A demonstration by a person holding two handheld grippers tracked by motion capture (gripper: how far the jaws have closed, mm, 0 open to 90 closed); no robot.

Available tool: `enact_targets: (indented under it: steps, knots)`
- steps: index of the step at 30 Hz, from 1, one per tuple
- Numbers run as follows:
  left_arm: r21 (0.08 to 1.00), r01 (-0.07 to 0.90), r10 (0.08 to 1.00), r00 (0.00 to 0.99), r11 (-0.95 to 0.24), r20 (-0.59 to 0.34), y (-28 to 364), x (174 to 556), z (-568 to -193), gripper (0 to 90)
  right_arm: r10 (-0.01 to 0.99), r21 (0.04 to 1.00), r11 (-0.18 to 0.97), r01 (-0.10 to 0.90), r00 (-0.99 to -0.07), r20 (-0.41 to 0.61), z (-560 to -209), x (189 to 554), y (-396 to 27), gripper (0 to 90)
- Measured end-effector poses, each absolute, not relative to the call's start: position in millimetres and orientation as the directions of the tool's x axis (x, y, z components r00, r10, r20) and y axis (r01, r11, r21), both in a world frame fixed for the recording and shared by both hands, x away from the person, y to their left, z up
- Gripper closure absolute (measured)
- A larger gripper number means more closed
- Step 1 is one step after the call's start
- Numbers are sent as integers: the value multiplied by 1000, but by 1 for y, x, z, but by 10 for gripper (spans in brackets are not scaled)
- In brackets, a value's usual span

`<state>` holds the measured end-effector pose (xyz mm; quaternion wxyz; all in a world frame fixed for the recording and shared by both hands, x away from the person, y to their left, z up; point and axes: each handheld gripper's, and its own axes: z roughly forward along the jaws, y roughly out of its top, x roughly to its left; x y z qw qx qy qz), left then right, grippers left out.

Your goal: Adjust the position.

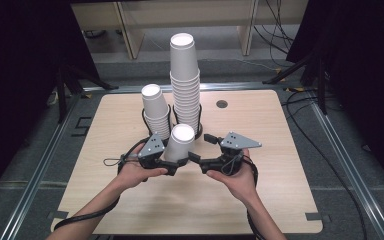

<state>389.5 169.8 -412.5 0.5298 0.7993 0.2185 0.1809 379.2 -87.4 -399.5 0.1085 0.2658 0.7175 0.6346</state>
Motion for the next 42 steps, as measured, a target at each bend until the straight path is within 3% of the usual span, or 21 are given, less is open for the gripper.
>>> enact_targets:
  steps: [31, 42]
  knots:
    - [919, 189, 538, 842, -347, 30, 176, 396, -419, 211, 580, 948, 16, 319, -775, 251, -426, 372, -125, 149]
    - [880, 177, 500, 863, -442, 77, 181, 394, -414, 214, 591, 951, 17, 309, -770, 240, -434, 367, -132, 149]
